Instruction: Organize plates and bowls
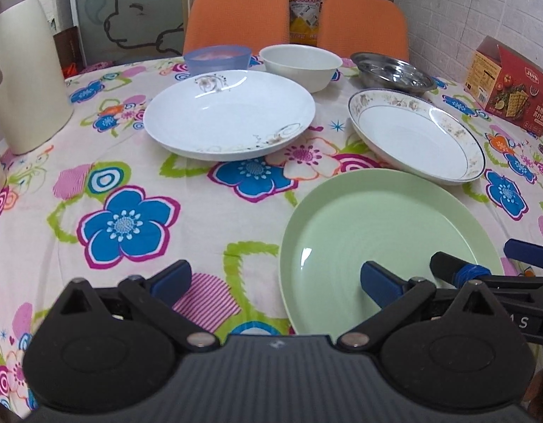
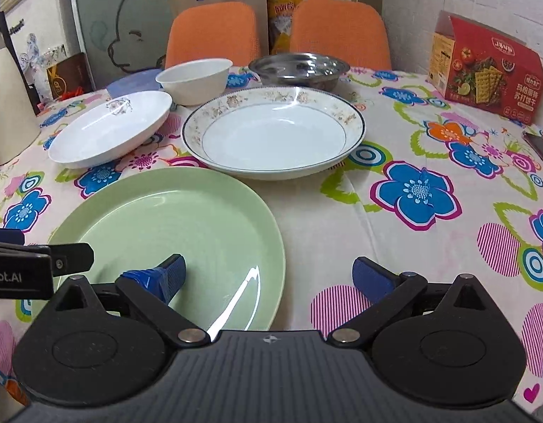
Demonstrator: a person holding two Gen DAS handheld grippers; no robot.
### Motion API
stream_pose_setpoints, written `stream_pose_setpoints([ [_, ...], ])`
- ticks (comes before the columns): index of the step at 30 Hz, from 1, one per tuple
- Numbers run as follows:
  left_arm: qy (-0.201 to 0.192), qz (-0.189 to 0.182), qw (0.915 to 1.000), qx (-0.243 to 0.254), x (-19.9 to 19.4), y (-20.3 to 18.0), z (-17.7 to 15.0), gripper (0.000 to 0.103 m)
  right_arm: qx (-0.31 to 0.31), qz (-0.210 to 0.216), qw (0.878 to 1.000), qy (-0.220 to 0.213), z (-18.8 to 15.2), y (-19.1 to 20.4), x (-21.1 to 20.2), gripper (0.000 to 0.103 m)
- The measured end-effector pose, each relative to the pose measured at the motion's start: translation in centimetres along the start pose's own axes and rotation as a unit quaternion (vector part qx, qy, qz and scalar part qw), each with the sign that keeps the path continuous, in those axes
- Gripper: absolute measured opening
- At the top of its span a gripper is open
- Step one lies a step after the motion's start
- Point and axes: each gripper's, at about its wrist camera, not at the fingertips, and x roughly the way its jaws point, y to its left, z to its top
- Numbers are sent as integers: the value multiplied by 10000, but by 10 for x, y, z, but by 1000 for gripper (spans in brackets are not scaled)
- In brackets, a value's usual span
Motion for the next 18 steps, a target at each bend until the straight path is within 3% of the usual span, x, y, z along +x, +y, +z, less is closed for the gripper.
stream_pose_setpoints([
  [2,64,-47,10000,34,4,-1,-1,101,-112,75,9998,-171,-5,-1,-2,90],
  [6,88,-128,9999,9,9,0,-1,101,-68,34,10000,44,3,0,-1,88],
  [13,-11,-69,9998,177,8,-1,-3,97,-520,638,9965,-166,-12,10,-12,85],
  [17,-139,-465,9977,476,0,-14,-3,52,-711,793,9940,-235,-13,22,-13,79],
  [18,-162,-390,9976,554,-1,-18,-4,52,-719,718,9945,-253,-12,24,-12,79],
])
